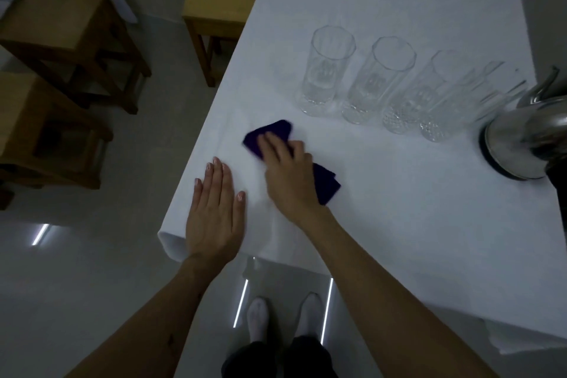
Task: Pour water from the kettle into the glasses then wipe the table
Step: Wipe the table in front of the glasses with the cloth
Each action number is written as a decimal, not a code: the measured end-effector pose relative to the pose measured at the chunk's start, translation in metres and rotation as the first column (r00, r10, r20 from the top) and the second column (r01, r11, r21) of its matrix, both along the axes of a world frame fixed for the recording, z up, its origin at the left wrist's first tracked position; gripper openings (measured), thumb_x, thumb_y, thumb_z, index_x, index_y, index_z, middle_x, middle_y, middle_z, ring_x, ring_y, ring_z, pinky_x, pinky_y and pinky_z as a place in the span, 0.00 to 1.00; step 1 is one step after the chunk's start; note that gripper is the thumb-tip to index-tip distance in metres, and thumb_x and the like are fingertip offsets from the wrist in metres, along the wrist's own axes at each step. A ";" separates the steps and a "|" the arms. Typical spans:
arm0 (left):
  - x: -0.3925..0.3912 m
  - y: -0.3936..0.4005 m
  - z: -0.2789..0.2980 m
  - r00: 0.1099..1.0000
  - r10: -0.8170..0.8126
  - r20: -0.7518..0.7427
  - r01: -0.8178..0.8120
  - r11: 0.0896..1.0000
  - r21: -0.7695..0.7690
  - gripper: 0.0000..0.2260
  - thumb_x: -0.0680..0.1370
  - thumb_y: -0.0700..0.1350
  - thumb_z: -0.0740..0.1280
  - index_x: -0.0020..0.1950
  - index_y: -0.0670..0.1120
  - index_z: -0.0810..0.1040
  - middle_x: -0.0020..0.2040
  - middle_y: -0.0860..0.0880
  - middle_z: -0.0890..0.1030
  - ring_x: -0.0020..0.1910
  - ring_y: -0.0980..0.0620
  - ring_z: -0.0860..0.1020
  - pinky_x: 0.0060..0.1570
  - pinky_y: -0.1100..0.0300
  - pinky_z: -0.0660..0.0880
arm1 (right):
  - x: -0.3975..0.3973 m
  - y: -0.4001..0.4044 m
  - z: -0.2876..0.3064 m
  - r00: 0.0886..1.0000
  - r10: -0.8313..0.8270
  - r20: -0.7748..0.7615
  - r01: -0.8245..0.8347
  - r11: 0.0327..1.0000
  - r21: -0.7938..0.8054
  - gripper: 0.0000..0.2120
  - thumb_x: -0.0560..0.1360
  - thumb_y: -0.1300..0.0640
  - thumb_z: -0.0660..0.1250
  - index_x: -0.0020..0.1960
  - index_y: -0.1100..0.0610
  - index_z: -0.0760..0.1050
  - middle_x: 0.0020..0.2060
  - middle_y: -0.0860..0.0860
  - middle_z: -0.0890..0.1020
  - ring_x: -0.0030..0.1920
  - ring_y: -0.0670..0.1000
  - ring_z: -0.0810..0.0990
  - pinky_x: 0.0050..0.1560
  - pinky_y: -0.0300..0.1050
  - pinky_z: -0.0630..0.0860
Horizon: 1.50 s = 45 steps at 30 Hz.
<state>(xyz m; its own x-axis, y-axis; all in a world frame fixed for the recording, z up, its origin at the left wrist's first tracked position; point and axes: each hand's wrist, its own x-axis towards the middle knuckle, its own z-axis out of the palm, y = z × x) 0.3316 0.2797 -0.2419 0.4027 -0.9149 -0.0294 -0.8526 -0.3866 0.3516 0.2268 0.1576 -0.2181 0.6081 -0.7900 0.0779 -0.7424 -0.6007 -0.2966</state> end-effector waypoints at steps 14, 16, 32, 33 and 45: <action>-0.001 0.001 -0.001 1.000 0.000 -0.023 -0.001 0.999 -0.034 0.28 0.83 0.55 0.41 0.79 0.42 0.48 0.80 0.47 0.47 0.79 0.53 0.44 0.77 0.55 0.41 | -0.069 -0.041 -0.011 0.989 -0.137 0.059 0.143 0.983 -0.118 0.24 0.72 0.66 0.63 0.67 0.61 0.77 0.68 0.61 0.77 0.57 0.66 0.75 0.49 0.62 0.75; -0.001 0.001 -0.002 1.000 0.000 -0.028 -0.001 0.999 -0.033 0.27 0.83 0.54 0.41 0.79 0.43 0.47 0.80 0.48 0.47 0.79 0.55 0.43 0.76 0.57 0.40 | -0.044 -0.032 -0.007 0.997 -0.032 0.068 0.037 0.997 -0.071 0.24 0.73 0.64 0.61 0.68 0.59 0.76 0.68 0.59 0.77 0.59 0.65 0.74 0.50 0.60 0.75; -0.001 0.003 0.004 1.000 -0.001 -0.020 0.000 0.997 -0.079 0.26 0.83 0.50 0.43 0.78 0.39 0.52 0.79 0.43 0.53 0.79 0.49 0.50 0.77 0.53 0.45 | -0.223 0.027 -0.020 0.945 0.328 -0.001 -0.321 0.924 -0.209 0.22 0.81 0.57 0.60 0.74 0.46 0.66 0.72 0.47 0.73 0.60 0.61 0.77 0.49 0.61 0.78; -0.002 0.003 0.004 1.000 -0.001 -0.008 0.000 0.997 -0.073 0.26 0.83 0.50 0.44 0.78 0.39 0.52 0.79 0.43 0.53 0.79 0.48 0.50 0.77 0.53 0.45 | -0.218 0.022 -0.018 0.983 0.185 0.019 -0.177 0.961 -0.210 0.22 0.79 0.59 0.60 0.73 0.48 0.68 0.71 0.49 0.74 0.59 0.61 0.75 0.48 0.61 0.77; 0.000 0.002 0.003 1.000 -0.015 -0.013 0.014 0.999 -0.052 0.27 0.83 0.53 0.40 0.78 0.41 0.50 0.80 0.45 0.51 0.79 0.51 0.48 0.77 0.54 0.43 | -0.138 0.090 -0.020 0.956 0.284 0.075 -0.265 0.944 -0.195 0.24 0.78 0.62 0.62 0.72 0.50 0.74 0.70 0.48 0.76 0.59 0.59 0.73 0.50 0.54 0.75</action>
